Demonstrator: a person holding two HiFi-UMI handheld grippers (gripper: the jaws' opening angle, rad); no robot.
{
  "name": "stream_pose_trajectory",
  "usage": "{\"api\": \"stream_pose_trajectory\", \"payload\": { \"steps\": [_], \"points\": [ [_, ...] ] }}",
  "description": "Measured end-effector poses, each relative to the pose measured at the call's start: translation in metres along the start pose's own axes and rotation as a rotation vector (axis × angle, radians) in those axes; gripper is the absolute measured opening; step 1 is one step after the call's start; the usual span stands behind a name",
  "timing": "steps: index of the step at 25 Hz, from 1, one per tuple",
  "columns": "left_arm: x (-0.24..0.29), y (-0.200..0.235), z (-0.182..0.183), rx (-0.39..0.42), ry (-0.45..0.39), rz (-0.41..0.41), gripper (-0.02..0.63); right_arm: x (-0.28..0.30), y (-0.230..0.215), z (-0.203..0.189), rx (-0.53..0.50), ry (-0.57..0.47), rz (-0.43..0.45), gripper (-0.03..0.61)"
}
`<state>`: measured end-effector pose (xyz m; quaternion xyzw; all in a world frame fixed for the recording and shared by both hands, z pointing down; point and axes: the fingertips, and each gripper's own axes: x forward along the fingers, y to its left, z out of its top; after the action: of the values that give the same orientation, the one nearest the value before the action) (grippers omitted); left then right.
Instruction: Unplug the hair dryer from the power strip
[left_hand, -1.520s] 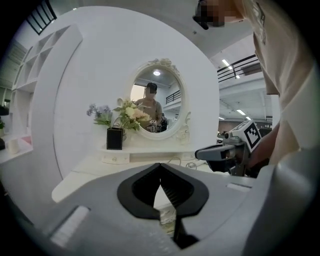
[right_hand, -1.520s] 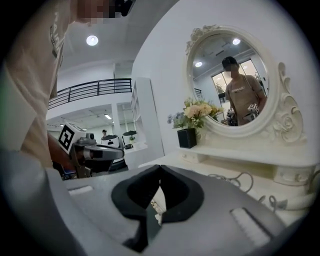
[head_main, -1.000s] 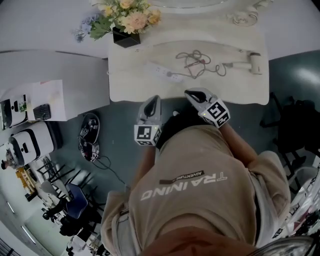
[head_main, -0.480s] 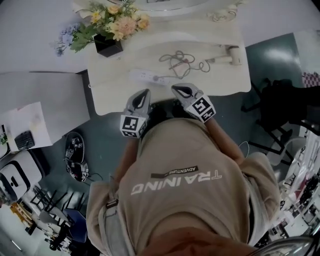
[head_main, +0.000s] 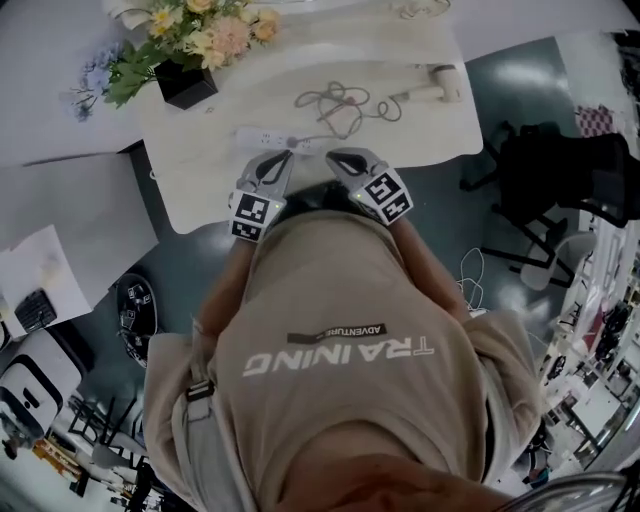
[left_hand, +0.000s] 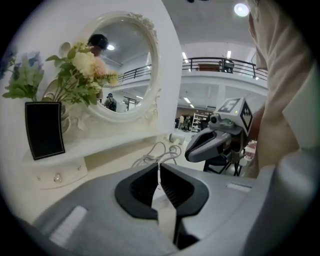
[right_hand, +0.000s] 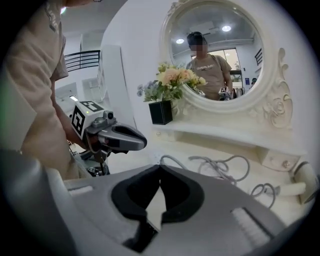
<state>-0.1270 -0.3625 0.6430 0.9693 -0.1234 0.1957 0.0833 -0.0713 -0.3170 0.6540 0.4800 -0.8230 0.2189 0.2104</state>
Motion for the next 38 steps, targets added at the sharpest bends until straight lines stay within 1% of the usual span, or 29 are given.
{"api": "stream_pose_trajectory", "payload": {
  "steps": [2, 3, 4, 5, 7, 9, 13, 15, 17, 18, 21, 25, 29, 30, 32, 35, 38],
  "points": [
    [0.007, 0.0, -0.01, 0.04, 0.066, -0.023, 0.02, 0.009, 0.005, -0.008, 0.005, 0.041, 0.021, 0.003],
    [0.011, 0.0, -0.016, 0.046, 0.103, -0.037, 0.057, 0.013, 0.005, -0.013, 0.009, 0.057, 0.023, 0.003],
    [0.015, -0.001, -0.022, 0.048, 0.141, -0.057, 0.114, 0.017, 0.003, -0.018, 0.015, 0.072, 0.02, 0.003],
    [0.02, -0.003, -0.027, 0.054, 0.176, -0.079, 0.138, 0.021, 0.001, -0.022, 0.022, 0.086, 0.014, 0.003],
    [0.027, -0.003, -0.032, 0.098, 0.222, -0.101, 0.138, 0.028, -0.005, -0.029, 0.04, 0.106, -0.003, 0.003],
    [0.035, 0.001, -0.037, 0.149, 0.248, -0.097, 0.138, 0.035, -0.009, -0.033, 0.057, 0.116, -0.019, 0.003],
    [0.054, 0.006, -0.044, 0.166, 0.292, -0.099, 0.137, 0.044, -0.014, -0.038, 0.054, 0.151, -0.032, 0.003],
    [0.062, 0.006, -0.045, 0.203, 0.322, -0.109, 0.135, 0.049, -0.016, -0.04, 0.046, 0.169, -0.029, 0.003],
    [0.066, 0.008, -0.048, 0.234, 0.36, -0.115, 0.114, 0.054, -0.016, -0.039, 0.045, 0.174, -0.023, 0.003],
    [0.067, 0.009, -0.049, 0.242, 0.371, -0.117, 0.083, 0.056, -0.015, -0.039, 0.044, 0.177, -0.019, 0.003],
    [0.069, 0.008, -0.049, 0.268, 0.376, -0.132, 0.081, 0.059, -0.013, -0.044, 0.036, 0.197, -0.009, 0.003],
    [0.071, 0.006, -0.049, 0.351, 0.407, -0.152, 0.077, 0.061, -0.012, -0.048, 0.013, 0.241, -0.001, 0.003],
    [0.071, 0.003, -0.05, 0.407, 0.431, -0.169, 0.067, 0.066, -0.018, -0.051, 0.015, 0.249, -0.003, 0.003],
    [0.071, 0.003, -0.05, 0.408, 0.436, -0.171, 0.066, 0.068, -0.018, -0.051, 0.019, 0.25, 0.001, 0.003],
    [0.071, 0.005, -0.05, 0.379, 0.438, -0.171, 0.063, 0.07, -0.019, -0.051, 0.027, 0.25, 0.015, 0.003],
    [0.069, 0.009, -0.049, 0.292, 0.429, -0.163, 0.06, 0.073, -0.019, -0.05, 0.053, 0.247, 0.046, 0.003],
    [0.067, 0.014, -0.047, 0.199, 0.405, -0.153, 0.058, 0.073, -0.019, -0.049, 0.068, 0.269, 0.078, 0.003]
  ]
}}
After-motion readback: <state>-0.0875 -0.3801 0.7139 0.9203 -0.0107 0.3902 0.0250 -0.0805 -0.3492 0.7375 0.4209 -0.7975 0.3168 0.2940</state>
